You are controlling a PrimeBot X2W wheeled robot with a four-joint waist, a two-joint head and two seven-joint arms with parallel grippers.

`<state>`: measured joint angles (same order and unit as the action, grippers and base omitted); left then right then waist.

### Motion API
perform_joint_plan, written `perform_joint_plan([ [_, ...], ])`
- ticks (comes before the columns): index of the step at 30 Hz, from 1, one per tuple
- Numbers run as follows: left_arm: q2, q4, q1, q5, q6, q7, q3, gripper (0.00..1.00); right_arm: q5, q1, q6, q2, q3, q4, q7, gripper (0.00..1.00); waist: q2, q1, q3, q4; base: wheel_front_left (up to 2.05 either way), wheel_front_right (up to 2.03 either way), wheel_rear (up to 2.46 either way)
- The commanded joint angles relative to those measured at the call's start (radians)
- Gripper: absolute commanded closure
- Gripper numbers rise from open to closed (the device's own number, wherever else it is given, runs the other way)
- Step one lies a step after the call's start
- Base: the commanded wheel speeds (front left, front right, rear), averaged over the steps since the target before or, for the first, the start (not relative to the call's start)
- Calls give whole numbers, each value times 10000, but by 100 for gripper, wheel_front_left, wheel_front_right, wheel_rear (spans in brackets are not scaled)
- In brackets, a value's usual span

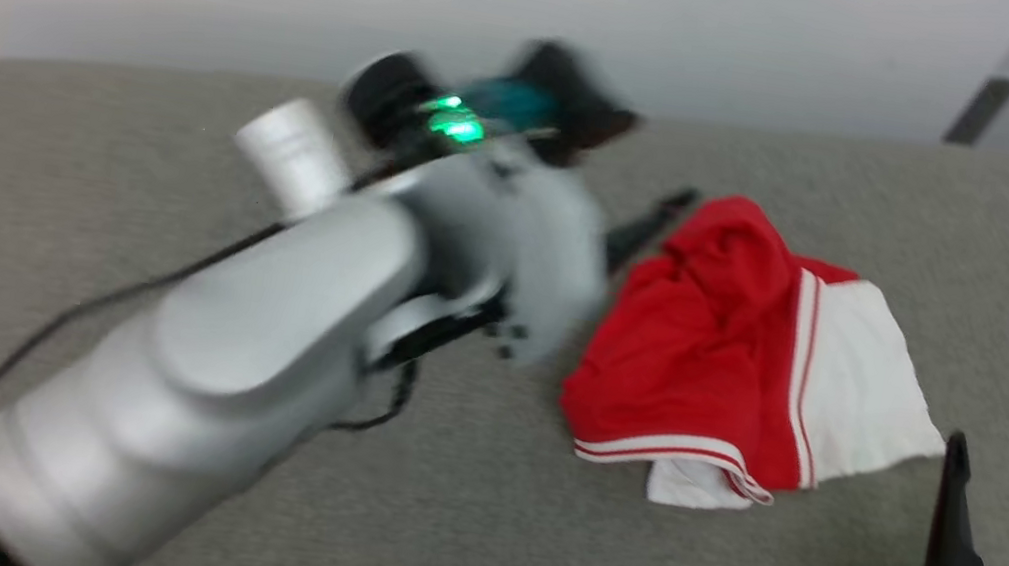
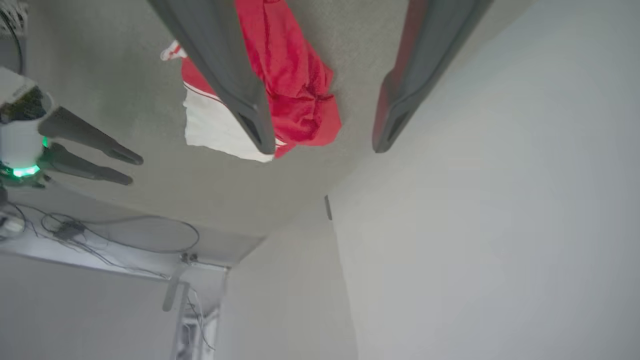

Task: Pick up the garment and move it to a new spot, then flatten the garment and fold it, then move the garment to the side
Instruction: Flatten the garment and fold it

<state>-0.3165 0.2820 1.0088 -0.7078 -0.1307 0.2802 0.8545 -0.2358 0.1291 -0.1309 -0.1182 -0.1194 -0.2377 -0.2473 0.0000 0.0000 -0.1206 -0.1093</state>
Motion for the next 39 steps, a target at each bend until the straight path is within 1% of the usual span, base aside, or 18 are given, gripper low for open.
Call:
perform_joint_plan([
  [1,76,218,469,-242,7,277,503,0,-43,233,3,107,68,28,-85,0,0,0,-1023,-1108,0,0,0],
  [4,536,1000,1798,-1251,9,1182,2027,0,-166,494,3,328,189,-95,-151,0,0,0,-1501,-1786,0,0,0],
  [8,1123,2094,2847,-2647,12,1974,3426,0,-364,885,3,562,478,-208,-180,0,0,0,-2019,-2678,0,0,0],
  [10,1324,2593,3113,-3229,12,2205,3775,0,-486,997,3,620,615,-185,-186,0,0,0,-2241,-3118,0,0,0],
  [13,1558,3236,3274,-3617,11,2489,4111,0,-705,1159,3,676,818,-186,-188,0,0,0,-2543,-3739,0,0,0],
  [16,1695,3729,3098,-3614,11,2708,4229,0,-1060,1246,3,692,1003,-191,-189,0,0,0,-2744,-4215,0,0,0],
  [20,1716,4225,2709,-3427,11,2773,4259,0,-1484,1350,3,691,1374,-191,-190,0,0,0,-2933,-4738,0,0,0],
  [23,1931,4577,2529,-3411,11,2554,4254,0,-1575,1220,3,691,1372,-143,-191,0,0,0,-3001,-4787,0,0,0],
  [29,2009,5222,2216,-2421,10,2696,4258,0,-1789,1306,3,687,1338,50,-192,0,0,0,-3256,-4829,0,0,0],
  [32,1965,5430,2028,-1842,10,2959,4268,0,-1829,1321,3,687,1341,162,-192,0,0,0,-3292,-4838,0,0,0],
  [36,1804,5398,1698,-1455,10,3225,4306,0,-1819,1323,3,688,1389,267,-192,0,0,0,-3304,-4841,0,0,0],
  [37,1776,5350,1622,-1396,10,3302,4317,46,-1804,1327,3,688,1404,276,-192,0,0,0,-3293,-4842,0,0,0],
  [38,1730,5318,1597,-1385,9,3284,4321,64,-1780,1331,3,688,1419,280,-192,0,0,0,-3279,-4842,0,0,0],
  [39,1703,5296,1598,-1384,9,3255,4323,96,-1755,1352,3,688,1438,279,-192,0,0,0,-3277,-4841,0,0,0],
])
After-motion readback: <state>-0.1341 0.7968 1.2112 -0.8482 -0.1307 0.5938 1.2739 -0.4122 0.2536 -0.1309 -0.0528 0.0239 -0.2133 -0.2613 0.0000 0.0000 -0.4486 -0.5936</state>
